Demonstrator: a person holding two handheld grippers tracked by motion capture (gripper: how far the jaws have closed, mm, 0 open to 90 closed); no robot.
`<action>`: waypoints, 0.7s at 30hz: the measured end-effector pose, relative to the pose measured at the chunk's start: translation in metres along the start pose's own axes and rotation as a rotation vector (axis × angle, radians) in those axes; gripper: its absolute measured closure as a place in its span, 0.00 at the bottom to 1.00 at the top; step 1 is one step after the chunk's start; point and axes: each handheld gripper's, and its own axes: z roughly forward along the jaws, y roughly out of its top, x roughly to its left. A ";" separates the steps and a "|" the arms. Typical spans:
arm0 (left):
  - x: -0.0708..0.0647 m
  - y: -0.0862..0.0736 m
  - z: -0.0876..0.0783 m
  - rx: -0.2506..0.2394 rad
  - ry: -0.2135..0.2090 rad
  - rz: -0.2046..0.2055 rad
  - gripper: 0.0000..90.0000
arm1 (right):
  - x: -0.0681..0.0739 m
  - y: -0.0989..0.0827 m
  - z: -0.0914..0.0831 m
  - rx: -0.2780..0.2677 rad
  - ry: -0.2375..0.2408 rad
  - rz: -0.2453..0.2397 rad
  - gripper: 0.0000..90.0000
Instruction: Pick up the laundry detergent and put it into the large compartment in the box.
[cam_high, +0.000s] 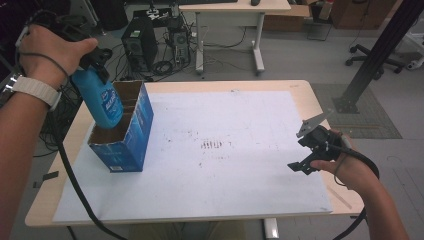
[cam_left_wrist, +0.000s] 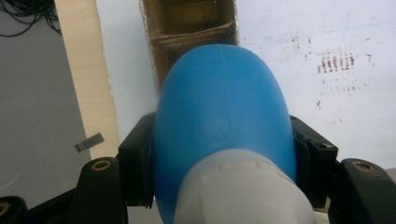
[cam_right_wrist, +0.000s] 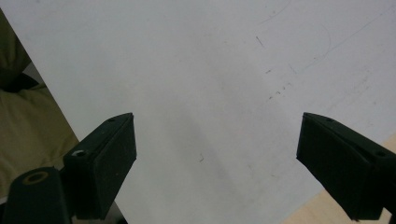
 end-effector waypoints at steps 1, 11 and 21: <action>0.001 0.000 0.002 0.000 0.000 0.001 0.42 | 0.000 0.000 0.000 -0.001 0.001 0.001 0.13; 0.003 0.001 0.025 0.011 -0.002 0.006 0.42 | 0.001 -0.001 0.001 0.003 0.001 0.005 0.13; 0.005 0.001 0.051 0.005 -0.001 -0.001 0.42 | 0.000 -0.004 0.001 0.002 0.001 0.011 0.13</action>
